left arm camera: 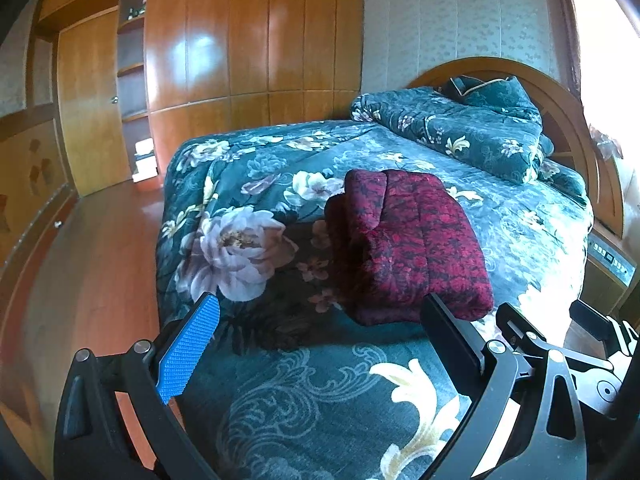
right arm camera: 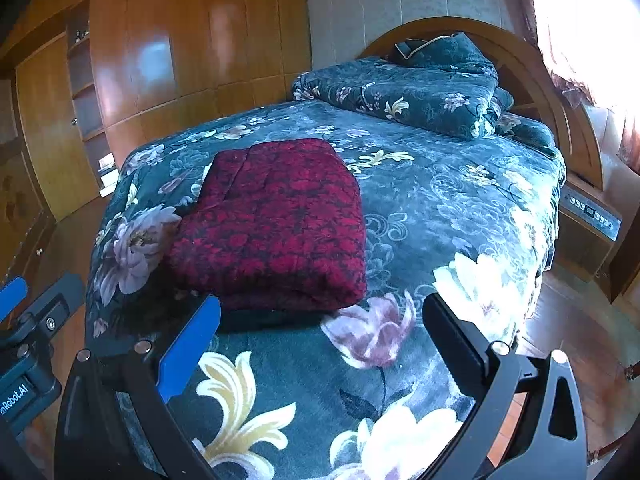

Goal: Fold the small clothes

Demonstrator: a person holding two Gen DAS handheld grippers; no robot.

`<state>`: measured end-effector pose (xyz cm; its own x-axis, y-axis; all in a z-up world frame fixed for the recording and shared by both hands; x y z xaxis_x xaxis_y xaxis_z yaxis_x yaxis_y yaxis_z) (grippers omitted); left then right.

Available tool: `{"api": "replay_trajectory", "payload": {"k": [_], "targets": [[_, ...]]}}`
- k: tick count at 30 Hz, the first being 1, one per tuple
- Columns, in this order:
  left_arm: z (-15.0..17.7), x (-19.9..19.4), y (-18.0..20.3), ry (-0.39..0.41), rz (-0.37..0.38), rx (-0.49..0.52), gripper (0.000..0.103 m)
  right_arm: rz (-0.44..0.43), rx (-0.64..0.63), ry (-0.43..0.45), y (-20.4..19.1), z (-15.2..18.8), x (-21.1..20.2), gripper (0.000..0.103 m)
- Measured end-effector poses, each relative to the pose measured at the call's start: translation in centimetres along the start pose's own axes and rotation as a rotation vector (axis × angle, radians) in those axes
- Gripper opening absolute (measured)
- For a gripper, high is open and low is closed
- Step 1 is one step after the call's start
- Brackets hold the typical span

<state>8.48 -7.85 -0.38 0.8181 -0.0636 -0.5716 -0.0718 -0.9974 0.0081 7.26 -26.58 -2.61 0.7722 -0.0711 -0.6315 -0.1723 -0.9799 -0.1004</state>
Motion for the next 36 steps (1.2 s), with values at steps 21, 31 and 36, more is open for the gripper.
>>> {"api": "replay_trajectory", "payload": {"k": [21, 31, 36], "targets": [[-0.1, -0.3, -0.5, 0.006, -0.009, -0.016, 0.099, -0.01, -0.014, 0.008, -0.5, -0.1, -0.2, 0.101], [-0.1, 0.0, -0.7, -0.009, -0.015, -0.019, 0.099, -0.012, -0.018, -0.005, -0.6, 0.1, 0.3, 0.101], [0.2, 1.1, -1.0, -0.043, -0.02, -0.031, 0.099, -0.012, -0.018, -0.022, -0.4, 0.4, 1.0, 0.101]]}}
Point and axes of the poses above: each gripper's, at about its wrist camera, not at the fingertips, and x roughly the way its jaws point, y to its right, z to its underside, the point moved 6 cm from there along x, roughly the way its jaws point, and after that the axes turned 1 degree about -y, right-handed, at the moved point
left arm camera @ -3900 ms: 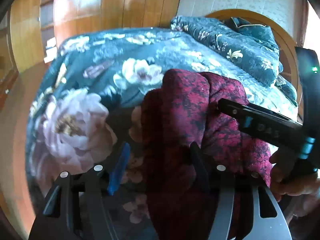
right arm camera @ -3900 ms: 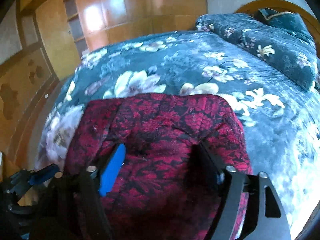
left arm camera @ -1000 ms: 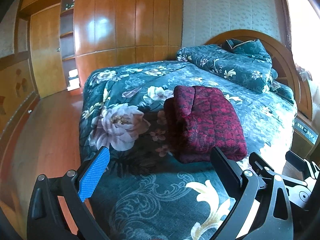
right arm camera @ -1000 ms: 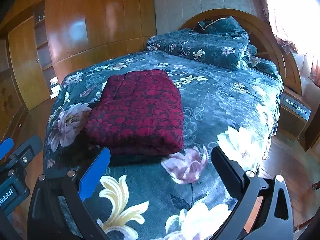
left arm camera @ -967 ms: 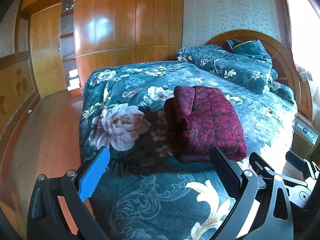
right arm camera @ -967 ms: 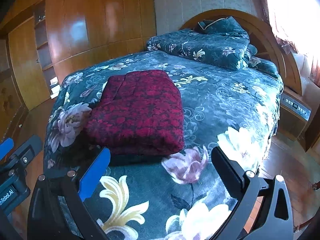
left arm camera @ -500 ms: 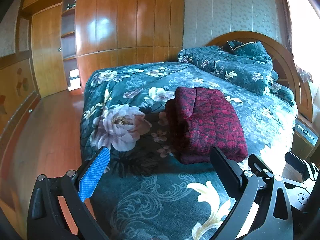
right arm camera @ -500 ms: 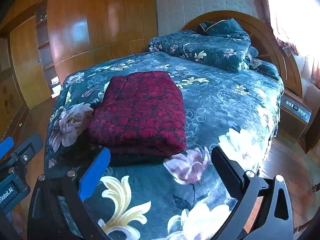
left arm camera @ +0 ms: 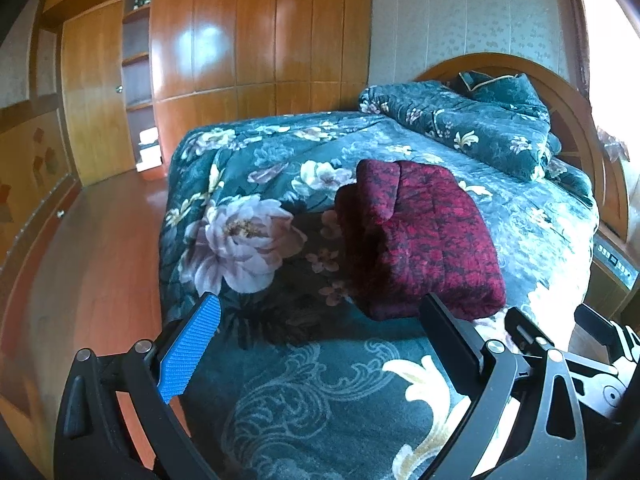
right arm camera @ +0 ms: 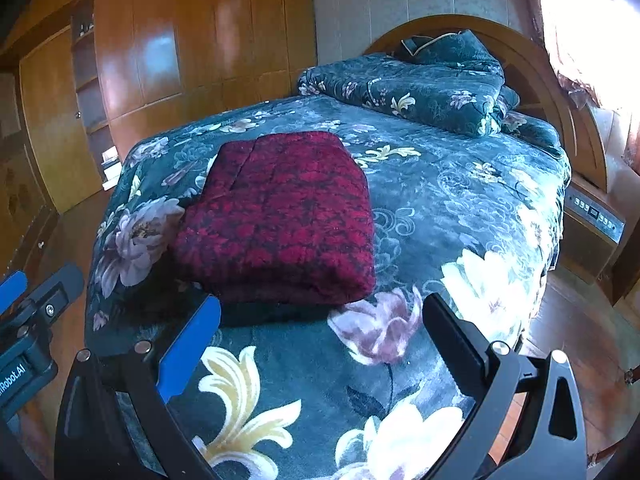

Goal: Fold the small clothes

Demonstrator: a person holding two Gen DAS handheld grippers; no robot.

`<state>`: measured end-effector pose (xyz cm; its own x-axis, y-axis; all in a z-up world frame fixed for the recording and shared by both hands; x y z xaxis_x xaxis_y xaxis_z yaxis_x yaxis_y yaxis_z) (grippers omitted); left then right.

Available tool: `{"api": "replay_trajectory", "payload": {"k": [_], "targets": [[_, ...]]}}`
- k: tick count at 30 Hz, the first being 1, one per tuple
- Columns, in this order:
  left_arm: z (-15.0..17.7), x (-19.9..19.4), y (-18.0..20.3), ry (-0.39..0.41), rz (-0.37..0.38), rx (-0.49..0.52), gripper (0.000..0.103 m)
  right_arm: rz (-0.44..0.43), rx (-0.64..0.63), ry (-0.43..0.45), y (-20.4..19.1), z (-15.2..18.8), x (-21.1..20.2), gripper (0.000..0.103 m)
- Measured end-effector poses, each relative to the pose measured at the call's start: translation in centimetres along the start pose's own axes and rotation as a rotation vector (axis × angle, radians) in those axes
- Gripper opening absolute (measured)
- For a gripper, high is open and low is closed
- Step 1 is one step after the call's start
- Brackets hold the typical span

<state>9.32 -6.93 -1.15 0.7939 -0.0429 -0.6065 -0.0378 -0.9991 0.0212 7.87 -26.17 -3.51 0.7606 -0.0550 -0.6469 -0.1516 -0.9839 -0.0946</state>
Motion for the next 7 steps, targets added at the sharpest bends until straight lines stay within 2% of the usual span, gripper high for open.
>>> {"api": "replay_trajectory", "payload": {"k": [7], "targets": [[0.49, 1.37, -0.23, -0.036, 0.005, -0.031, 0.099, -0.001, 0.019, -0.013, 0.46, 0.03, 0.77, 0.101]]}}
Point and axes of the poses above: each gripper's, at about its wrist camera, not at the fingertips, and x roughly the way its jaws point, y to its right, z to its underside, the point moved 6 cm from there along x, roughly the way its jaws point, and after that the axes turned 1 degree about -y, right-handed, at the moved point
